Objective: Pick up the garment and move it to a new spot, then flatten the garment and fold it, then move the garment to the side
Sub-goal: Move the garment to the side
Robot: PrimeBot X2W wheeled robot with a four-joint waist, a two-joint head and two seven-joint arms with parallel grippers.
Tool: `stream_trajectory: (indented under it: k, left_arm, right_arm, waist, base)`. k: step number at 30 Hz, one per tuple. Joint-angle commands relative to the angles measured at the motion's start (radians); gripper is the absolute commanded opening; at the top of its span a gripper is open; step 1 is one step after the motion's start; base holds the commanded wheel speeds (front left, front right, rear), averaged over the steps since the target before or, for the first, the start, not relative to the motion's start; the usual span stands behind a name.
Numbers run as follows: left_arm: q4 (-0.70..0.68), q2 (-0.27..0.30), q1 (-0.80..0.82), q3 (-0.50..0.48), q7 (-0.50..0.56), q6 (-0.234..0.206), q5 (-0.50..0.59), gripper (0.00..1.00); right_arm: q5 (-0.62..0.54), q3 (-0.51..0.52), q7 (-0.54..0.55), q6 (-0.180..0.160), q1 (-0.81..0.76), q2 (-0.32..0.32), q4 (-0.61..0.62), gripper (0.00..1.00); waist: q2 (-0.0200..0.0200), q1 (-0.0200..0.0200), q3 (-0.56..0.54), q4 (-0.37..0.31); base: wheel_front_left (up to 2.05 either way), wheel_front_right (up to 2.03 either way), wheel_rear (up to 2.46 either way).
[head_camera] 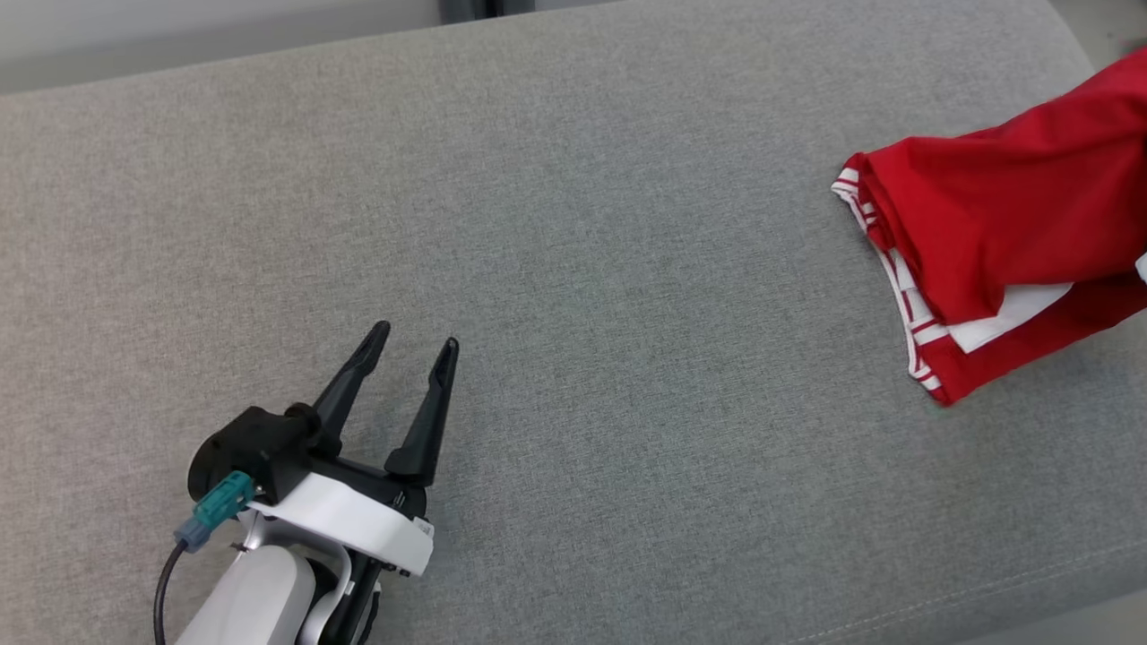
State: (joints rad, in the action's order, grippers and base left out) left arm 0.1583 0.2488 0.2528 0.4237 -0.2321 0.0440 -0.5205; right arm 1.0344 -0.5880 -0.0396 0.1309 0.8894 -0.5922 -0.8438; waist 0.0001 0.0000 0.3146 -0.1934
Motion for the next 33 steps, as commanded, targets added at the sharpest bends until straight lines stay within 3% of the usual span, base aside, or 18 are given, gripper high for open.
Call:
stream_trajectory:
  k: [1, 7, 9, 10, 12, 24, 33]
  left_arm:
    - [-0.004, 0.012, 0.011, -0.005, 0.0, -0.001, 0.007, 1.0]
    - [-0.01, 0.016, 0.019, -0.005, 0.003, -0.008, 0.006, 1.0]
    - [-0.01, 0.016, 0.02, -0.005, 0.003, -0.008, 0.005, 1.0]
    - [-0.009, 0.015, 0.02, -0.003, 0.003, -0.008, 0.004, 1.0]
    - [-0.007, 0.015, 0.02, -0.001, 0.003, -0.009, 0.002, 1.0]
    - [0.009, 0.011, -0.008, 0.004, -0.005, -0.013, -0.012, 1.0]
    - [0.018, 0.011, -0.044, -0.019, -0.019, -0.027, -0.026, 1.0]
  right_arm:
    - [-0.006, -0.005, -0.007, 0.0, 0.016, 0.004, -0.009, 0.0]
    - [-0.032, -0.018, -0.039, 0.0, 0.055, 0.015, -0.105, 0.0]
    - [-0.035, -0.02, -0.043, 0.0, 0.063, 0.022, -0.119, 0.05]
    - [-0.039, -0.02, -0.049, 0.0, 0.069, 0.028, -0.136, 0.31]
    - [-0.054, -0.028, -0.058, 0.0, 0.075, 0.037, -0.165, 1.0]
    - [-0.144, -0.087, -0.179, 0.0, 0.101, 0.077, -0.209, 1.0]
    - [-0.163, -0.1, -0.221, 0.0, 0.019, 0.037, -0.016, 1.0]
  waist:
    - [-0.0001, 0.0, 0.008, 0.003]
    - [-0.0001, 0.0, 0.017, 0.002]
    - [-0.0001, 0.0, 0.017, 0.002]
    - [-0.0001, 0.0, 0.017, 0.001]
    - [-0.0001, 0.0, 0.015, 0.001]
    - [-0.0001, 0.0, -0.045, -0.014]
    - [-0.0001, 0.0, -0.138, 0.01]
  base:
    - [0.0, 0.0, 0.0]
    - [0.0, 0.0, 0.0]
    - [0.0, 0.0, 0.0]
    - [0.0, 0.0, 0.0]
    - [0.0, 0.0, 0.0]
    - [0.0, 0.0, 0.0]
    - [0.0, 0.0, 0.0]
